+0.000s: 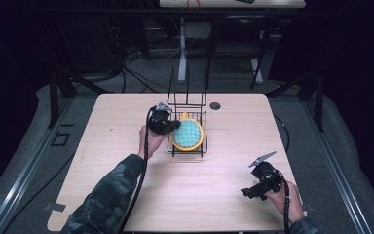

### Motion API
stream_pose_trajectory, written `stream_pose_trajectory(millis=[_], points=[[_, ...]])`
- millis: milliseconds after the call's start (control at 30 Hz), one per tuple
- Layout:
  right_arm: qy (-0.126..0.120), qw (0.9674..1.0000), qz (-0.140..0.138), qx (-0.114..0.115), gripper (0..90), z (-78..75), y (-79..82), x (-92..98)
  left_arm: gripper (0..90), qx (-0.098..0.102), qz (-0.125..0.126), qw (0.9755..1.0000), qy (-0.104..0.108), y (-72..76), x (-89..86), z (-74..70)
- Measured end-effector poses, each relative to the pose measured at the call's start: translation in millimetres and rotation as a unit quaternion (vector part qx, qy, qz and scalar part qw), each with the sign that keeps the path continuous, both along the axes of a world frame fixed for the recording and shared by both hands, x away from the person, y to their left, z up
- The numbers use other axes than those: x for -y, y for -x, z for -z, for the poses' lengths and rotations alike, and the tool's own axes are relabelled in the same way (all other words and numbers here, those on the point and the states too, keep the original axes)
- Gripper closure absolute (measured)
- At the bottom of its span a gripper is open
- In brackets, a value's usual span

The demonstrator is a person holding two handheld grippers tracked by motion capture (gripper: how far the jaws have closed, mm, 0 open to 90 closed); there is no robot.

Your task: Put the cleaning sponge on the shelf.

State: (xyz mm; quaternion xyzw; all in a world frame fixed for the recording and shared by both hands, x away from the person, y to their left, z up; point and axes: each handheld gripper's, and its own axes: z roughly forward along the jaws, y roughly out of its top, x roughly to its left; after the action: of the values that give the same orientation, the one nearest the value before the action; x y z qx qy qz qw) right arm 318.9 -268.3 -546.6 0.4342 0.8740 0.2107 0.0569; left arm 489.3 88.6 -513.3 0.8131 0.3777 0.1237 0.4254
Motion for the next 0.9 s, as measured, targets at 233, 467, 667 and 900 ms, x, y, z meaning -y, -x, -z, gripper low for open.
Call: stream_pose_trajectory(millis=[233, 467, 667, 900], points=[[0.0, 1.0, 0.0, -0.003, 9.8, -0.3, 0.2, -1.1, 88.1, -0.009, -0.002, 0.9998, -0.017, -6.3, 2.4, 5.0], [0.0, 1.0, -0.002, -0.002, 9.8, -0.5, 0.4, -0.7, 87.9, -0.012, -0.004, 0.9995, -0.028, -12.2, 5.9, 9.2], [-0.003, 1.0, -0.001, -0.001, 9.8, 0.1, 0.2, -0.7, 87.6, -0.013, -0.014, 0.9996, -0.022, -17.6, 5.4, 10.7], [-0.001, 1.0, -0.002, 0.001, 9.8, -0.2, 0.4, 0.0, 81.6, -0.013, -0.014, 0.9998, -0.008, -19.9, 5.7, 11.5]])
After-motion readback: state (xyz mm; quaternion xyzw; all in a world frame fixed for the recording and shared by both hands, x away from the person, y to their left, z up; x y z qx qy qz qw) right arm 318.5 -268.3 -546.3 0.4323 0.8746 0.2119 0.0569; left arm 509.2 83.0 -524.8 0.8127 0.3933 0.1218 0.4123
